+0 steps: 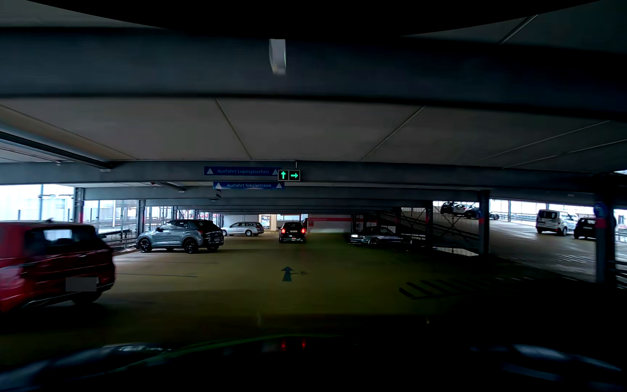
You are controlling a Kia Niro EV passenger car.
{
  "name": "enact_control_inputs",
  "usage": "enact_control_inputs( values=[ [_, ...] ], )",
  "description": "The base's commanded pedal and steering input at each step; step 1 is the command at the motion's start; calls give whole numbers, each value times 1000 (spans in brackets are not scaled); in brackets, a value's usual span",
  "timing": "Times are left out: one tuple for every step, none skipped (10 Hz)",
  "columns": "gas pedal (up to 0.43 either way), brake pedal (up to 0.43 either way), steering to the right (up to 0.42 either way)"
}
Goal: Follow the waypoints while adhering to traffic rules and regulations
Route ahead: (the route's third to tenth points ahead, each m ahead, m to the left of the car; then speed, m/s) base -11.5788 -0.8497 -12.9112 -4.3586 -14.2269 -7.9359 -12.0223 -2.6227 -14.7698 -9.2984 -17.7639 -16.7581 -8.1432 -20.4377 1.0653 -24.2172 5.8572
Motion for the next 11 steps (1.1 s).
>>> enact_control_inputs(
  values=[
    [0,0,-25],
    [0,0,-25],
    [0,0,-25],
    [0,0,-25],
    [0,0,-25],
    [0,0,-25],
    [0,0,-25],
    [0,0,-25],
    [0,0,-25],
    [0,0,-25],
    [0,0,-25]
  ],
)
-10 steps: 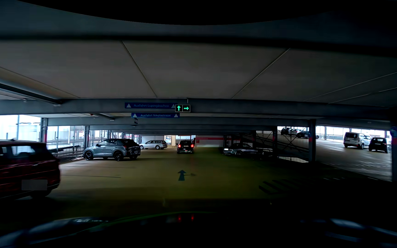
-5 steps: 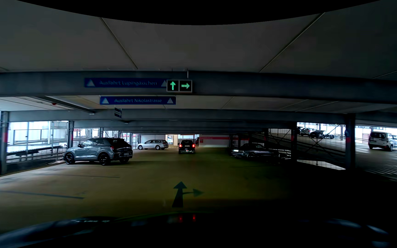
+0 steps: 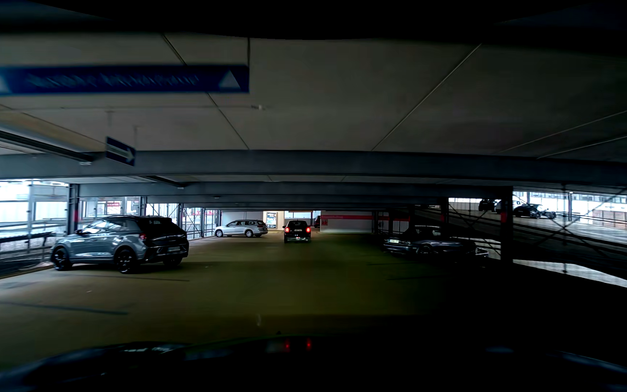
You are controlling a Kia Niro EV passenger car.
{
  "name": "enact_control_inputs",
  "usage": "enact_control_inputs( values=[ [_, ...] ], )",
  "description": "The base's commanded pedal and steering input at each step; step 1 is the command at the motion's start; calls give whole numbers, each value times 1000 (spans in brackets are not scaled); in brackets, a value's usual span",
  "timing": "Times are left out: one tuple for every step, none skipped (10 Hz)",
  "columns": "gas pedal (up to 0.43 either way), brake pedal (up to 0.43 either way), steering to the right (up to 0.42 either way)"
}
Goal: Follow the waypoints while adhering to traffic rules and regulations
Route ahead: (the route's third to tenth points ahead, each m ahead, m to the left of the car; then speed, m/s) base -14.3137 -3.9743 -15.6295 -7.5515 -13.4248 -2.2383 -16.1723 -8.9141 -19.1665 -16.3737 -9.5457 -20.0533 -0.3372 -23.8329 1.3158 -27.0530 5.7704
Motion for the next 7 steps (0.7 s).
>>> enact_control_inputs(
  values=[
    [0,0,-25],
    [0,0,-25],
    [0,0,-25],
    [0,0,-25],
    [0,0,-24],
    [0,0,-24],
    [0,0,-23]
  ],
)
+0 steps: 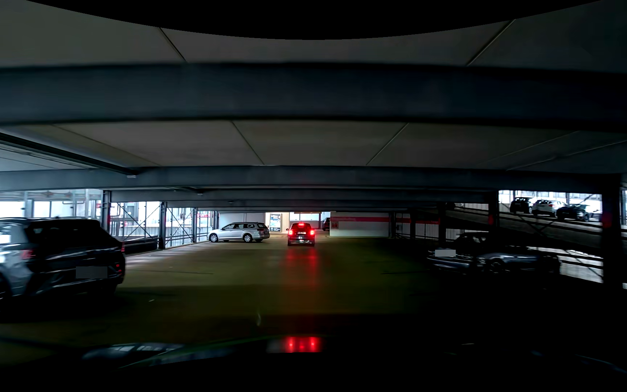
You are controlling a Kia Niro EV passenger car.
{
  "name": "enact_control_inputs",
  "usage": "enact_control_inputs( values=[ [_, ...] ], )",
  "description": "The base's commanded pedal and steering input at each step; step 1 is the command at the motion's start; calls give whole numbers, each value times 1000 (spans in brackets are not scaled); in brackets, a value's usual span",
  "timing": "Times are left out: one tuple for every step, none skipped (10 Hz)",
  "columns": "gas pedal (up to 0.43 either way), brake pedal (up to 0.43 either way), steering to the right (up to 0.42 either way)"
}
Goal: Follow the waypoints while adhering to traffic rules and regulations
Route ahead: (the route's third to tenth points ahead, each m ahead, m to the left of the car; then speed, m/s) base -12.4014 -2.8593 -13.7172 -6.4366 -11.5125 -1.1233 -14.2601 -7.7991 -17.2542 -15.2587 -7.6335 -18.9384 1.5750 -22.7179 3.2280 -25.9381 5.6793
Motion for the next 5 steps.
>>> enact_control_inputs(
  values=[
    [0,0,-23],
    [0,0,-21],
    [0,0,-16],
    [0,0,-14],
    [0,0,-14]
  ],
)
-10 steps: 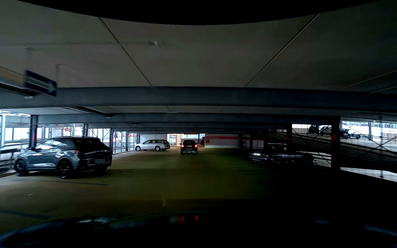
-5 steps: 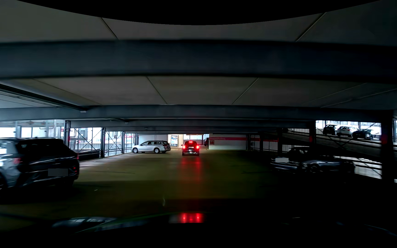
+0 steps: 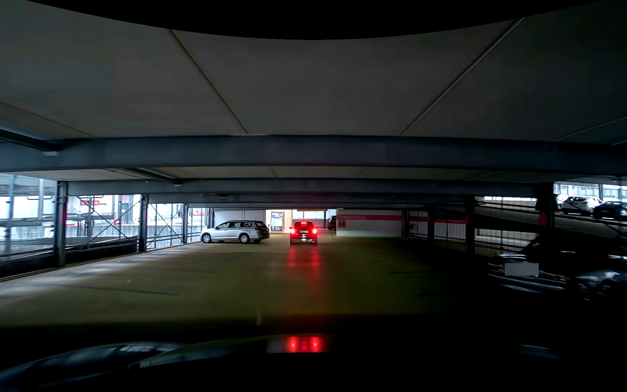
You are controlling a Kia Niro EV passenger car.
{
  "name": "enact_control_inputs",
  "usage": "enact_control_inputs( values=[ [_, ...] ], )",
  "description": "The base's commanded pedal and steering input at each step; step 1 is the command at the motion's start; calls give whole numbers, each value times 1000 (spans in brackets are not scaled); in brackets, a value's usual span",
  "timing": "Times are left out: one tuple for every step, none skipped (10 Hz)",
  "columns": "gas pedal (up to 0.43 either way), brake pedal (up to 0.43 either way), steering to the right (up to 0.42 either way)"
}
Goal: Follow the waypoints while adhering to traffic rules and regulations
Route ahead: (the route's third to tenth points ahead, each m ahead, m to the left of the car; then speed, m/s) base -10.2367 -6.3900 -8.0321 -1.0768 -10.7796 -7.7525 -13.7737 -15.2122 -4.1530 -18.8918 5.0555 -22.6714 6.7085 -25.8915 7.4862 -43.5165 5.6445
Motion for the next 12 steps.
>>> enact_control_inputs(
  values=[
    [0,0,-12],
    [0,0,-11],
    [0,0,-11],
    [0,0,-11],
    [0,0,-10],
    [0,0,-8],
    [0,0,-7],
    [0,0,-6],
    [0,0,-6],
    [0,0,-5],
    [0,0,-5],
    [0,0,-5]
  ],
)
